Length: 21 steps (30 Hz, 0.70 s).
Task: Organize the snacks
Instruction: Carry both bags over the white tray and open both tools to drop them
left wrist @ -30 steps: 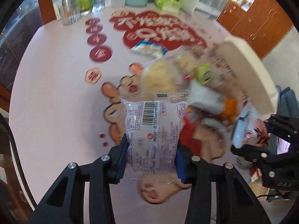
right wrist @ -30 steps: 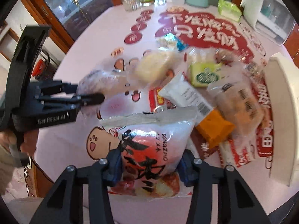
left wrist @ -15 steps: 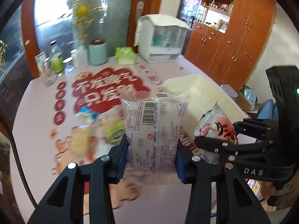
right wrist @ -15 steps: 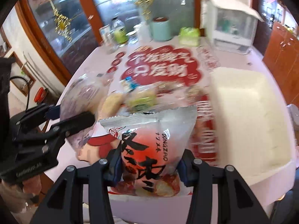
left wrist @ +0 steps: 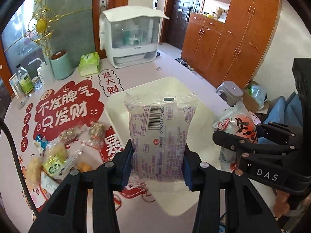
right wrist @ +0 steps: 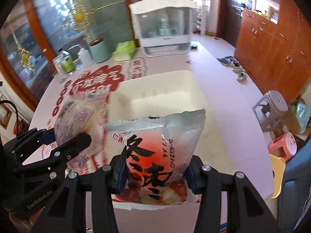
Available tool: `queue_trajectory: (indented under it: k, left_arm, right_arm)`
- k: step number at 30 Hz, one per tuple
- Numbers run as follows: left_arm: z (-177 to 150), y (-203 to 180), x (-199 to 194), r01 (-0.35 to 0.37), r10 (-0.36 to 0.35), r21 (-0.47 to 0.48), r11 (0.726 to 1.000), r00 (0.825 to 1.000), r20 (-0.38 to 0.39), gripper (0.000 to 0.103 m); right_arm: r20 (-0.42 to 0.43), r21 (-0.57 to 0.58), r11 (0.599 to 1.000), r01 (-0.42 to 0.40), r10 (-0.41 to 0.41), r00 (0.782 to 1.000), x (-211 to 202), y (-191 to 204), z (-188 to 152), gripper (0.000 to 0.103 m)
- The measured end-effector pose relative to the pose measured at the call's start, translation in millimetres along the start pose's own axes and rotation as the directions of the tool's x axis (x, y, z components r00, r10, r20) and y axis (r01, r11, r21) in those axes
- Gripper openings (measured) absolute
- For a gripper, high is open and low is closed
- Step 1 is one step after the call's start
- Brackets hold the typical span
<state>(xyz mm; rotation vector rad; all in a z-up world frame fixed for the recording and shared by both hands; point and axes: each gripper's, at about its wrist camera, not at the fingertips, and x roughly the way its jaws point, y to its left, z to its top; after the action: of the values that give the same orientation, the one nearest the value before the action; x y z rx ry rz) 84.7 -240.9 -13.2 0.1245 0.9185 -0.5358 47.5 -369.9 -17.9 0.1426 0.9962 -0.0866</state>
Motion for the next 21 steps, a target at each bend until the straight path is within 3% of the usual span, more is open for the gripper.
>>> queue_trajectory:
  k: [5, 8, 11, 21]
  left_arm:
    - [10, -3, 27, -0.014, 0.013, -0.020, 1.000, 0.999, -0.049, 0.050]
    - [12, -2, 33, -0.026, 0.024, -0.027, 0.999, 0.998, -0.059, 0.079]
    - [13, 2, 29, -0.055, 0.054, -0.034, 0.998, 0.998, -0.026, 0.091]
    - [4, 21, 26, -0.104, 0.098, -0.096, 0.990, 0.993, -0.066, 0.093]
  right_arm:
    - [-0.030, 0.021, 1.000, 0.003, -0.003, 1.000, 22, -24, 11, 0.051]
    - [-0.054, 0.022, 1.000, 0.014, -0.013, 0.998, 34, -29, 13, 0.052]
    - [-0.087, 0.024, 1.000, 0.018, -0.015, 0.996, 45, -31, 13, 0.056]
    - [-0.088, 0.004, 1.000, -0.001, 0.001, 0.996, 44, -19, 11, 0.062]
